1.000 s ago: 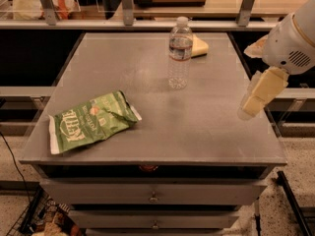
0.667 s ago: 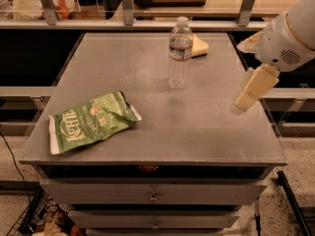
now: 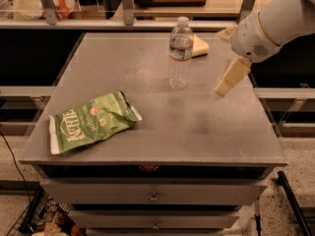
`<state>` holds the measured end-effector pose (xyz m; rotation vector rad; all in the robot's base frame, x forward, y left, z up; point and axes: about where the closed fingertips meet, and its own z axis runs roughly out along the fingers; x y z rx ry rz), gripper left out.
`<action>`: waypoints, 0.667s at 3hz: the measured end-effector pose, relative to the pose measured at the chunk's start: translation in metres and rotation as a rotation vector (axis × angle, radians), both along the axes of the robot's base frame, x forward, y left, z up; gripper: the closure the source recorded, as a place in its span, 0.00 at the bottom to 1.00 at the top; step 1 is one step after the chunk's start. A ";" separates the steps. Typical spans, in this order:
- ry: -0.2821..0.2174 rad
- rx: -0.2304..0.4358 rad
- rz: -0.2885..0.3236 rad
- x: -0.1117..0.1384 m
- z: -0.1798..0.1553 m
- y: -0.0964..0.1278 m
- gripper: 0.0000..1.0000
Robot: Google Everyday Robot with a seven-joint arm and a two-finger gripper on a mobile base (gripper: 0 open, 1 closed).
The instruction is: Pick water bottle
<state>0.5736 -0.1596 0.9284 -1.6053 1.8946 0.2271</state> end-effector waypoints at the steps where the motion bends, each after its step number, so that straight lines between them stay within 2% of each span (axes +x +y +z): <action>1: -0.004 0.024 0.035 0.030 -0.016 0.007 0.00; 2: 0.002 0.052 0.054 0.056 -0.029 0.009 0.00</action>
Offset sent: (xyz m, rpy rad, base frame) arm 0.0869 0.0070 -0.0408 0.0842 0.0040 0.0678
